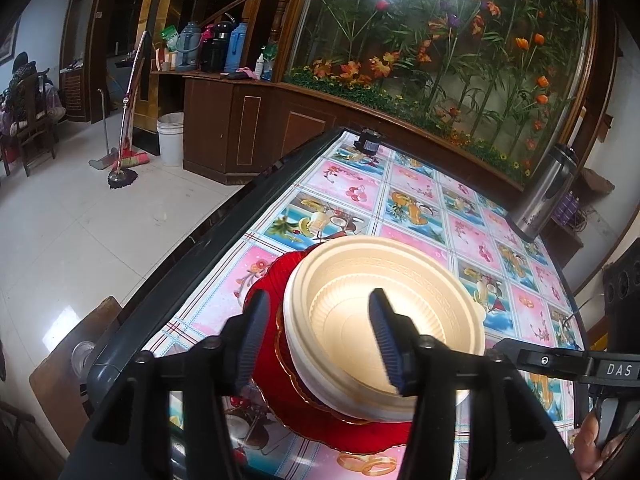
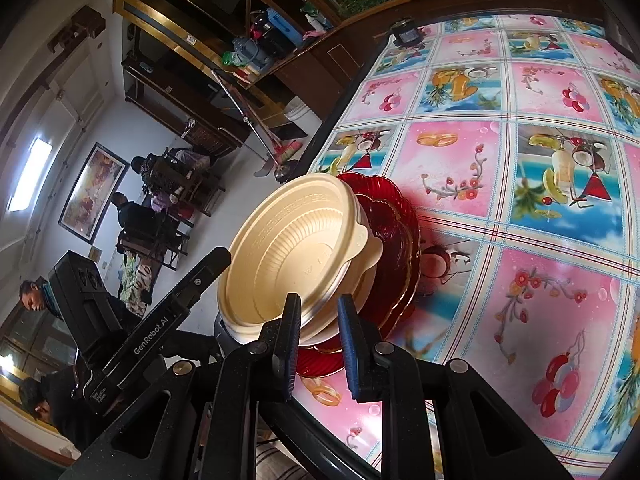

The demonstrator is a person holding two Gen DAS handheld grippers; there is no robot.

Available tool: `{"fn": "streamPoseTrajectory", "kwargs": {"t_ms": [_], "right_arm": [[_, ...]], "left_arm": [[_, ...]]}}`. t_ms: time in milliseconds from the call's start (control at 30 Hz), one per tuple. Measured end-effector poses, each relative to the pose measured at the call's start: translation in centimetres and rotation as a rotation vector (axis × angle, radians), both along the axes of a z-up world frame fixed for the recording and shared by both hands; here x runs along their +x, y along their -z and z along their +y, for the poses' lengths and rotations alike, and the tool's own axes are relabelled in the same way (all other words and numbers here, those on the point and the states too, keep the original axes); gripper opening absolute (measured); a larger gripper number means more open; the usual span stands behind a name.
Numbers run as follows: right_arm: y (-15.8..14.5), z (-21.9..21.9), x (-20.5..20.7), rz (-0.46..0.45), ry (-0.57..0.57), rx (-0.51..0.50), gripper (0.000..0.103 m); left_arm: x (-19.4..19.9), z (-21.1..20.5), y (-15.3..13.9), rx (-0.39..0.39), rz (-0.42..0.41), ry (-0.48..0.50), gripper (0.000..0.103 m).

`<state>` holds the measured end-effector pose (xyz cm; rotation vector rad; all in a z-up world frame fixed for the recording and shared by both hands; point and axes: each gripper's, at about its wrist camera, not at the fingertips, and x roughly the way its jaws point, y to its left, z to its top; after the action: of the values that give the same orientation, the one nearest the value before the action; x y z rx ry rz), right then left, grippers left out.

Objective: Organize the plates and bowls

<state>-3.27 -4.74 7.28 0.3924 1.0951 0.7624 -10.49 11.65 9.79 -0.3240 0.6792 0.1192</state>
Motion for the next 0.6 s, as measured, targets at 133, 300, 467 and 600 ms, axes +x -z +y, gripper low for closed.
{"fn": "streamPoseTrajectory", "kwargs": {"t_ms": [133, 300, 467, 600], "right_arm": [[0.0, -0.5, -0.1, 0.001, 0.015, 0.005, 0.023], [0.3, -1.4, 0.0, 0.004, 0.032, 0.005, 0.027], [1.0, -2.1, 0.2, 0.014, 0.050, 0.002, 0.027], [1.5, -2.8, 0.4, 0.014, 0.069, -0.006, 0.027]], "left_arm": [[-0.4, 0.3, -0.5, -0.004, -0.006, -0.011, 0.057], [-0.6, 0.5, -0.6, -0.008, -0.008, -0.012, 0.058], [-1.3, 1.7, -1.0, -0.023, -0.018, -0.040, 0.058], [-2.0, 3.7, -0.8, -0.034, -0.017, -0.081, 0.058]]}}
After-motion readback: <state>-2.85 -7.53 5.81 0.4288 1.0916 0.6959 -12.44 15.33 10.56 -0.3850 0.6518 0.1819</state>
